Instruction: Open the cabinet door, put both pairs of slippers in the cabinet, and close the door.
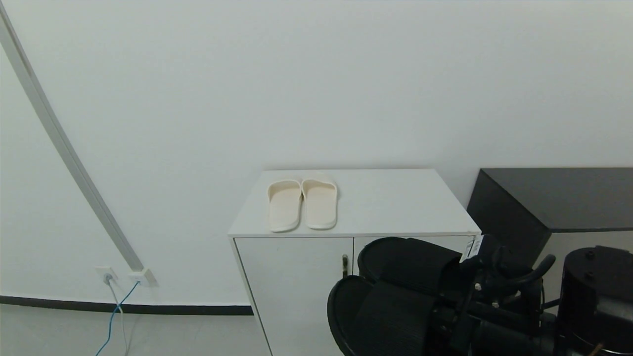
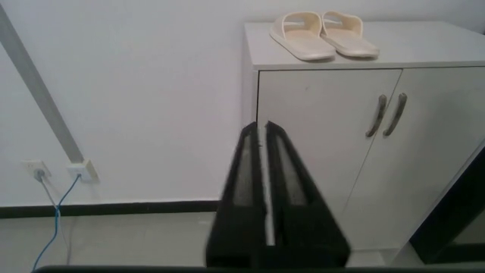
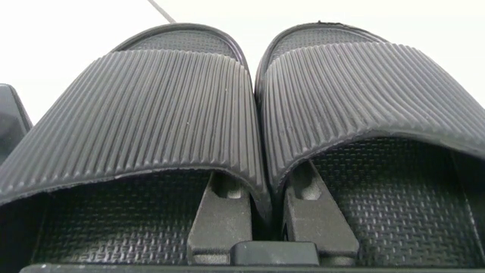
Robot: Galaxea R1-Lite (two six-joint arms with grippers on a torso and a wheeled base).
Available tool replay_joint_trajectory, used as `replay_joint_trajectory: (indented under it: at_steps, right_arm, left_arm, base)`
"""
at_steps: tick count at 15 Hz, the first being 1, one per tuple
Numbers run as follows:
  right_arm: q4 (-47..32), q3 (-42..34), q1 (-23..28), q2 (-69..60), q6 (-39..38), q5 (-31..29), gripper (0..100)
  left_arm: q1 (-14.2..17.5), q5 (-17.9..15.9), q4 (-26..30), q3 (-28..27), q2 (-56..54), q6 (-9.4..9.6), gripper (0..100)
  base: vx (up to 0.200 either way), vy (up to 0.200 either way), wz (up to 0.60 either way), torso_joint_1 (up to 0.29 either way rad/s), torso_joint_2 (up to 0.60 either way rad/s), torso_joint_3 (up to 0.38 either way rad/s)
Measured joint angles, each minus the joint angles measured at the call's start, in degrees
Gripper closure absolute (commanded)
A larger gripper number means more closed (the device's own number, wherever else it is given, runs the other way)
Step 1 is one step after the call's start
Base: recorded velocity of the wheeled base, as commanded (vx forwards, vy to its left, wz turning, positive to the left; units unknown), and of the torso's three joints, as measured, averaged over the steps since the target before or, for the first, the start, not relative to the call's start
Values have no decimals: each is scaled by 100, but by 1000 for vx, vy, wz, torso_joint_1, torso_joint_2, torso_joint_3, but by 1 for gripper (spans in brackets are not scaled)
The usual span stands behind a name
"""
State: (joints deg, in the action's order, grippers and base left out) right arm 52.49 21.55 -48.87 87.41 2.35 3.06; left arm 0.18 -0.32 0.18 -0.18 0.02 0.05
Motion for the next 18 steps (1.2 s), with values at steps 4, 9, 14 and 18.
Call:
replay_joint_trajectory:
  at_steps: [4, 9, 14, 18]
  right_arm:
    - [-5, -61, -46, 33, 10, 6, 100]
    - [-5, -111, -74, 66, 24, 6, 100]
    - [94, -160, -99, 189, 123, -5, 100]
    - [165, -249, -96, 204, 174, -20, 100]
  left_arm:
    - [-5, 11, -2, 2, 0, 0, 0]
    - [-2, 11, 0, 2, 0, 2, 0]
    - [-2, -1, 4, 2, 0, 22, 0]
    - [-2, 2, 6, 0, 0, 0, 0]
  base:
    - [0, 0, 0, -172, 394, 223]
    - [0, 0, 0, -224, 544, 319]
    - [0, 0, 0, -207, 529, 321]
    - [0, 0, 0, -179, 504, 321]
